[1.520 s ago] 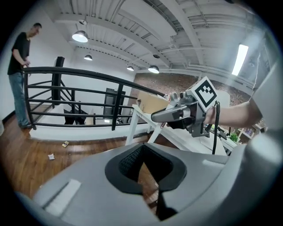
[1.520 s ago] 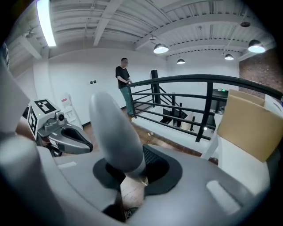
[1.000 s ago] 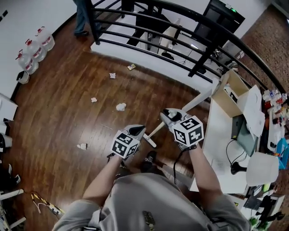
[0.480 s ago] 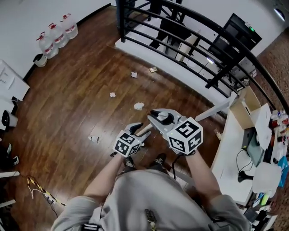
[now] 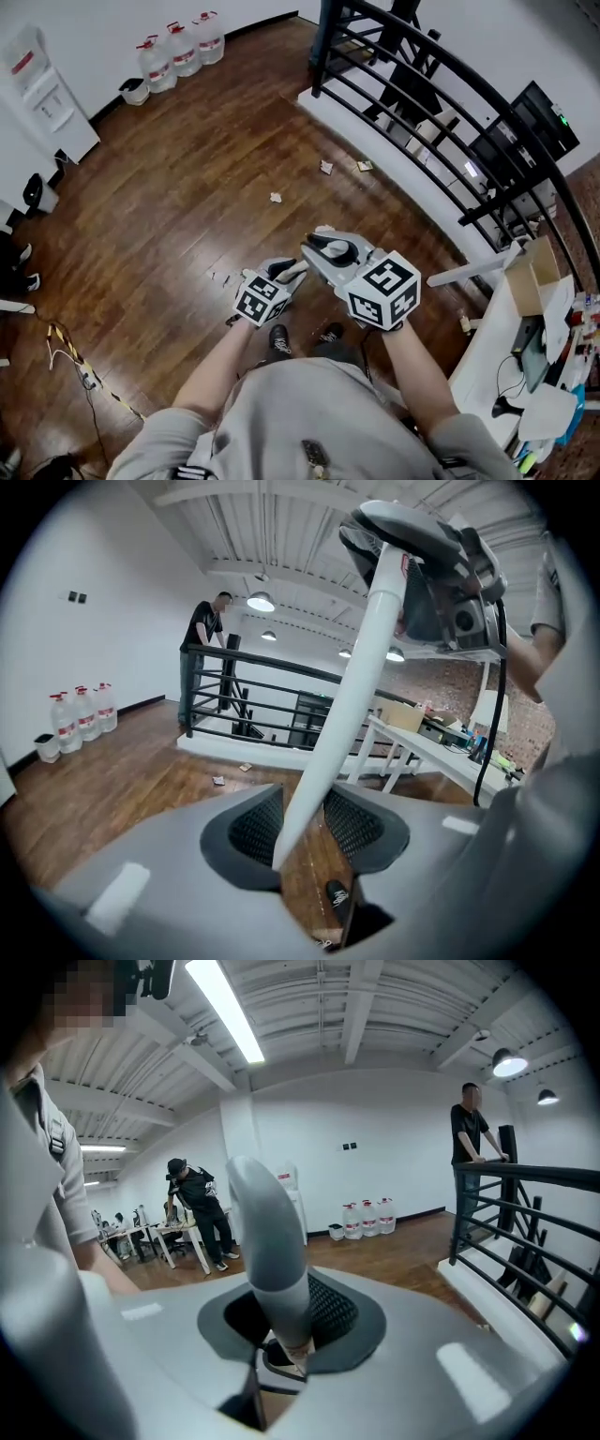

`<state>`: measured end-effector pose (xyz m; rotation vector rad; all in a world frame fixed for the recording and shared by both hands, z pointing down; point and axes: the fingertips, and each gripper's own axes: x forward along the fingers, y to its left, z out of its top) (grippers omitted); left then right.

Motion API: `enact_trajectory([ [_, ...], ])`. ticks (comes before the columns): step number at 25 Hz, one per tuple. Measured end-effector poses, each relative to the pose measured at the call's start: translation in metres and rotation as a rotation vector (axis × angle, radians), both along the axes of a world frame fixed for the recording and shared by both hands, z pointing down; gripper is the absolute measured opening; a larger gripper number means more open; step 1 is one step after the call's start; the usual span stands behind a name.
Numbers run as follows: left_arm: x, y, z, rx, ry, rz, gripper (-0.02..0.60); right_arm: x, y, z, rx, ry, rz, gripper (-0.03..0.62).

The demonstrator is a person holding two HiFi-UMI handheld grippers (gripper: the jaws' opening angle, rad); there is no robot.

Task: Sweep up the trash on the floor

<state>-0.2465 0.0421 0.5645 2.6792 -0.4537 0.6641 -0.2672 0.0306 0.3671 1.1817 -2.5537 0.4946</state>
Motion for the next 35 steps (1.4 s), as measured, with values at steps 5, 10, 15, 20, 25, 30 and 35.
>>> enact_trajectory([
  [5, -0.034, -0.021, 0.011, -0.007, -0.036, -0.095, 0.138, -0.027, -0.016, 0.013, -0.025, 0.006, -0.095, 0.064],
  [10, -0.071, -0.036, 0.041, -0.064, -0.095, -0.161, 0.140, -0.057, -0.039, 0.044, -0.084, -0.026, -0.177, 0.064],
  [15, -0.094, -0.049, 0.064, -0.106, -0.162, -0.223, 0.142, -0.067, -0.056, 0.067, -0.126, -0.060, -0.247, 0.064],
  [20, -0.115, -0.085, 0.086, -0.137, -0.205, -0.299, 0.144, -0.080, -0.097, 0.094, -0.154, -0.088, -0.291, 0.064],
  [25, -0.138, -0.110, 0.112, -0.170, -0.238, -0.333, 0.145, -0.101, -0.124, 0.117, -0.178, -0.100, -0.337, 0.064],
  [30, -0.175, -0.145, 0.139, -0.200, -0.237, -0.359, 0.147, -0.141, -0.159, 0.147, -0.198, -0.064, -0.353, 0.064],
  [35, -0.199, -0.172, 0.174, -0.230, -0.250, -0.340, 0.149, -0.164, -0.192, 0.184, -0.252, -0.038, -0.297, 0.063],
])
